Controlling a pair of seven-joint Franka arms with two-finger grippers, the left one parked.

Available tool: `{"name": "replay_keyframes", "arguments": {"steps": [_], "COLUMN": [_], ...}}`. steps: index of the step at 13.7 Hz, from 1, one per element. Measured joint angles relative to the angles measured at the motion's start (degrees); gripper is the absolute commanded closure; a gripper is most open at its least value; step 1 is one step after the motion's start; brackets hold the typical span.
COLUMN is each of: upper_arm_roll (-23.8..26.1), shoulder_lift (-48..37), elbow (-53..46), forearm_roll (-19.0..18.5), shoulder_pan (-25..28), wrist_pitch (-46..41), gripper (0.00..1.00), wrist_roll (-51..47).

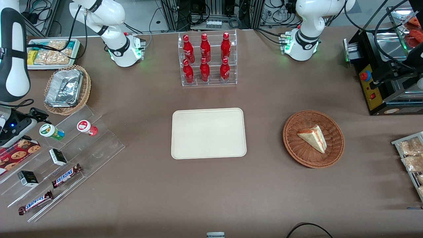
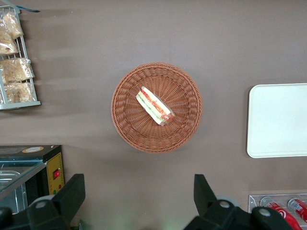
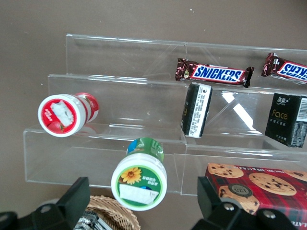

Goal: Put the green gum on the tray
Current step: 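Close the right gripper around the green-capped gum bottle, then lift the gum bottle and carry it over the cream tray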

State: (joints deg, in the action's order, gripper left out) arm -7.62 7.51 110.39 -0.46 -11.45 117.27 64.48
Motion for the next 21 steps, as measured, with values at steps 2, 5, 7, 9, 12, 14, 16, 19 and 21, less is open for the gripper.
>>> {"name": "replay_keyframes", "arguments": {"steps": [2,5,7,9,12,14,16,19,21], "upper_arm_roll": [0.00,0.00,0.00,-0.01,-0.01,-0.01,-0.01,-0.01,0.25], "shoulder_lift": [-0.02,-0.04,-0.05,-0.06,-0.07,-0.07,-0.08,-0.22,-1.03], "elbow": [1.14,2.80,4.07,5.30,6.58,6.93,6.93,6.93,6.77], "forearm_roll": [0.00,0.00,0.00,0.00,0.00,0.00,0.00,0.00,0.00], "shoulder_pan": [-0.18,-0.21,-0.27,-0.54,-0.72,-0.81,-0.89,-0.89,-0.85], "wrist_pitch": [1.51,3.70,5.23,6.70,8.27,8.60,8.63,8.60,7.58], "gripper": [0.00,0.00,0.00,0.00,0.38,0.85,1.00,1.00,1.00], "wrist_roll": [0.04,0.06,0.06,0.17,0.65,0.87,1.10,1.17,1.16]}}
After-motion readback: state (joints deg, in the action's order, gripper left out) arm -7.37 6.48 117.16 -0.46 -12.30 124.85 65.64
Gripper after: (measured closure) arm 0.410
